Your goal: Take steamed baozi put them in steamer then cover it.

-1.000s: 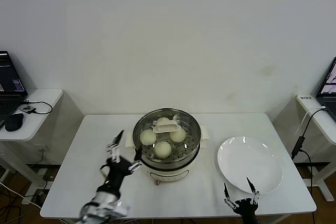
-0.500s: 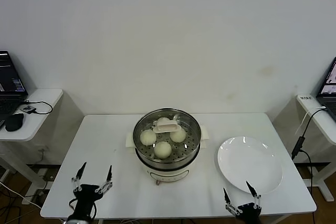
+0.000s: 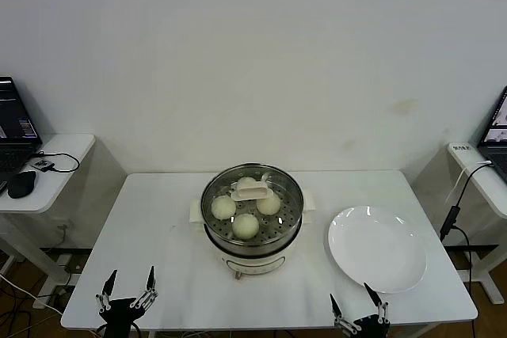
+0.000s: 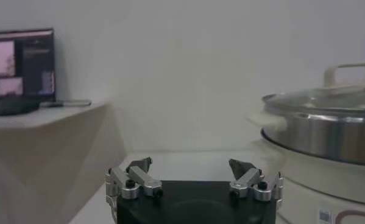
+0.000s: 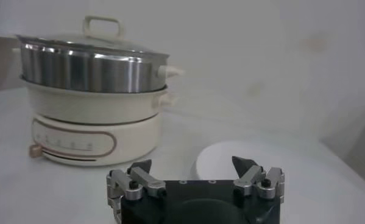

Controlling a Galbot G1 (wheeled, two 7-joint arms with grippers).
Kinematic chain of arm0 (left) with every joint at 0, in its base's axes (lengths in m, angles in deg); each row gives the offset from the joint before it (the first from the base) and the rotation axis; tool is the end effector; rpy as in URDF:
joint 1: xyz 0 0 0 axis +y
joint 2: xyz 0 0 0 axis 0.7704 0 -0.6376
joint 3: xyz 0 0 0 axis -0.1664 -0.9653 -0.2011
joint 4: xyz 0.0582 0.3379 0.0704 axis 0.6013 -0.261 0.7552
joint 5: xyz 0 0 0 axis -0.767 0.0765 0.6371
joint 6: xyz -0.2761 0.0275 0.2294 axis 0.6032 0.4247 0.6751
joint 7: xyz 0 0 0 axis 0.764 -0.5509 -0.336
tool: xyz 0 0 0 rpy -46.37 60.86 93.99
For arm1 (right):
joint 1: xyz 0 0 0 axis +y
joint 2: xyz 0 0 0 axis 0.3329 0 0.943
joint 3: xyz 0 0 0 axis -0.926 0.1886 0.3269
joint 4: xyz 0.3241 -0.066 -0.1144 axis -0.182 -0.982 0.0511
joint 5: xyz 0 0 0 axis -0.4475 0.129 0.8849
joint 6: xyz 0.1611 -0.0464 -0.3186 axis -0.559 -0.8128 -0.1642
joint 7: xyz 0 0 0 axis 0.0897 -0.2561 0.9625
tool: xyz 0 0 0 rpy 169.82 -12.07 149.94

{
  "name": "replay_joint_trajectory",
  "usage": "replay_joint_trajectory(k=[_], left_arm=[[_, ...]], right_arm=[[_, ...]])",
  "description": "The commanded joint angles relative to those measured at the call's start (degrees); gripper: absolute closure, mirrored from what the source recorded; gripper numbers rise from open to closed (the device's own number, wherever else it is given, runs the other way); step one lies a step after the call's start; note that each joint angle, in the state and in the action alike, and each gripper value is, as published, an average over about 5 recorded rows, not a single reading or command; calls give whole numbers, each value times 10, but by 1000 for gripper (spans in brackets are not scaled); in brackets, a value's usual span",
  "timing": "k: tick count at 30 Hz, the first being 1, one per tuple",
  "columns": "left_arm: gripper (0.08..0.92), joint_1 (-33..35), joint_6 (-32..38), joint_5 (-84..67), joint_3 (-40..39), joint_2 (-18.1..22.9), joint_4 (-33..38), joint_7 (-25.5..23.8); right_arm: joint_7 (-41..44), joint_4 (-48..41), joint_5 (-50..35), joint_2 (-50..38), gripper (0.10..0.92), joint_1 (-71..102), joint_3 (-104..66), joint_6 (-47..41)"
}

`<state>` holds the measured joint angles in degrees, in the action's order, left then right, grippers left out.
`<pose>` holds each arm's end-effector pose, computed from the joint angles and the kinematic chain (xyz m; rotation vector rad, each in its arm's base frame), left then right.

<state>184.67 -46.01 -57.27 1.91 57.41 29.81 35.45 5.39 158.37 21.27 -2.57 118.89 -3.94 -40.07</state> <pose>0.1061 0.0744 -0.3559 0.1804 -3.0016 0.0091 0.0773 -0.0715 -0.3663 0.2980 -2.9088 0.1754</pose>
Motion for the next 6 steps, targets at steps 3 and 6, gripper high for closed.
replay_joint_trajectory(k=[3,6], left_arm=[[177,12,3,-32,-7,7,-12,-3],[177,12,-2,-32,-9,7,-10,-9]], right_arm=[[-19,18,-17,-8,203,14,15,-17],[-21,17,-16,-6,203,13,17,-16]])
